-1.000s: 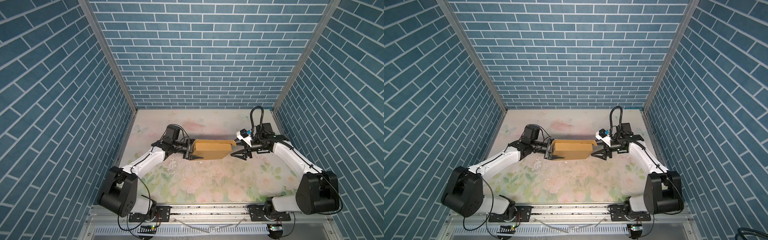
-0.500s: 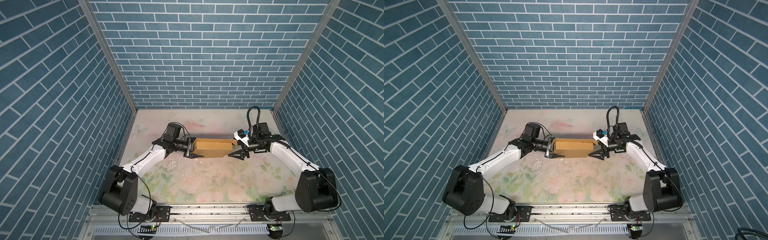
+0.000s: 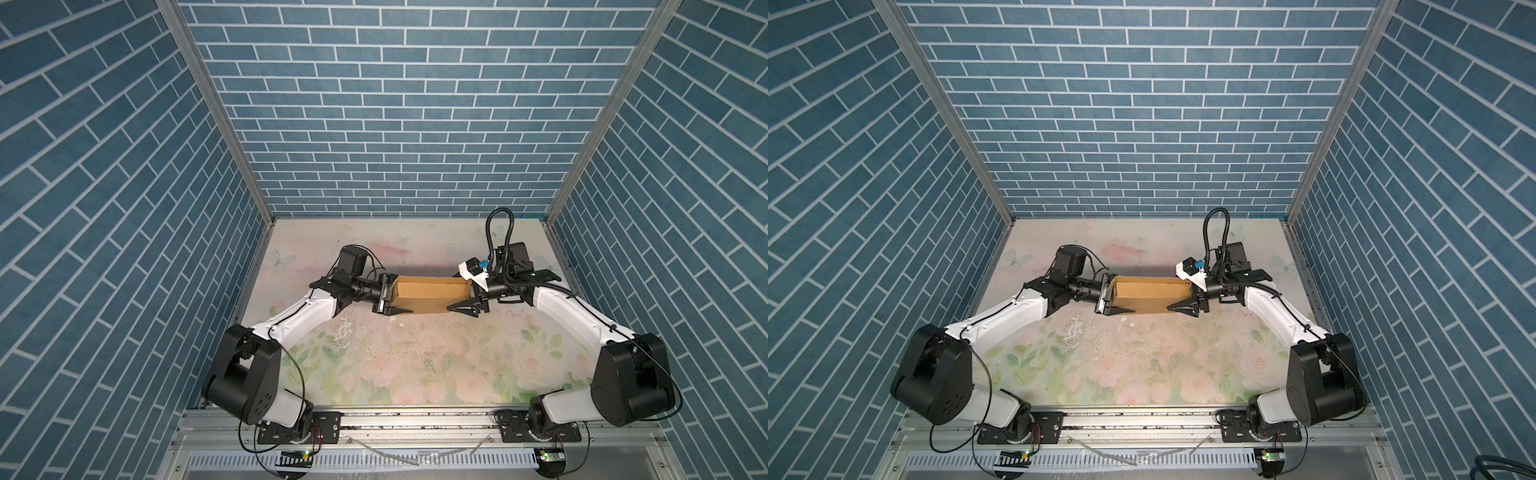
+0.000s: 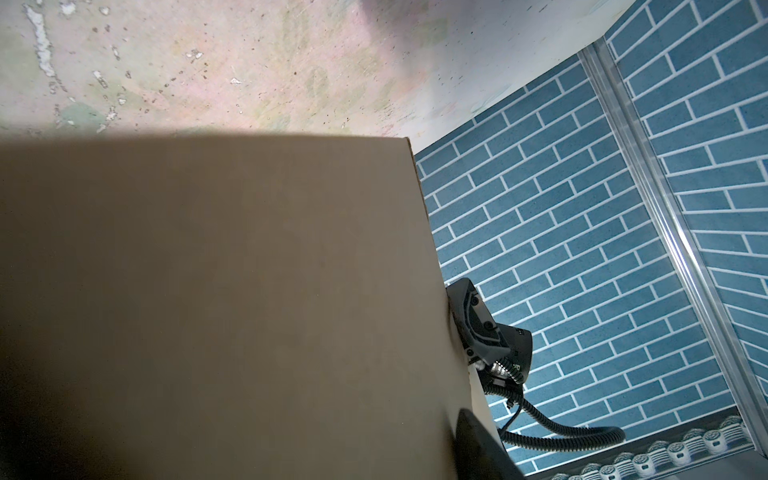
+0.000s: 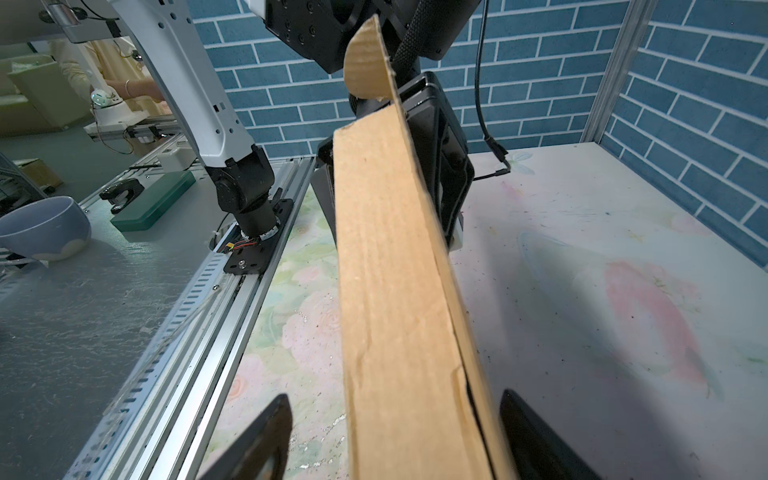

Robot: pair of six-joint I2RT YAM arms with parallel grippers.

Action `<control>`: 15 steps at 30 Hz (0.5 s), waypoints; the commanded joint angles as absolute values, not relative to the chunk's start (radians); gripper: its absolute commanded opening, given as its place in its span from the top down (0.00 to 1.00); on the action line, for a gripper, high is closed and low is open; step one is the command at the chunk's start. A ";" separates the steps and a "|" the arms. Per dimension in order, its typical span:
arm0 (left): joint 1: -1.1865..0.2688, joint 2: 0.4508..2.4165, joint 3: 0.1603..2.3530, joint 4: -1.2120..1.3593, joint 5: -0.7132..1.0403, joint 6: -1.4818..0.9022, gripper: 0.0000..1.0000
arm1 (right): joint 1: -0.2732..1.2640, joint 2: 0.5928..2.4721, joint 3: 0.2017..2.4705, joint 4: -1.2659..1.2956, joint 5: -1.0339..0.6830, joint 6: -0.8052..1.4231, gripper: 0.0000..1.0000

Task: Fold the paper box
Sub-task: 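Grip the box's free end with the right gripper, holding it between both grippers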

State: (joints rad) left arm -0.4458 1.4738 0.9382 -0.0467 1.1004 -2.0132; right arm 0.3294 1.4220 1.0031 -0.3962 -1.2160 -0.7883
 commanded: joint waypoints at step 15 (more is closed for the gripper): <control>-0.454 1.483 0.979 -0.006 1.106 -2.027 0.78 | 0.346 1.402 0.983 -0.405 -1.189 -0.801 0.39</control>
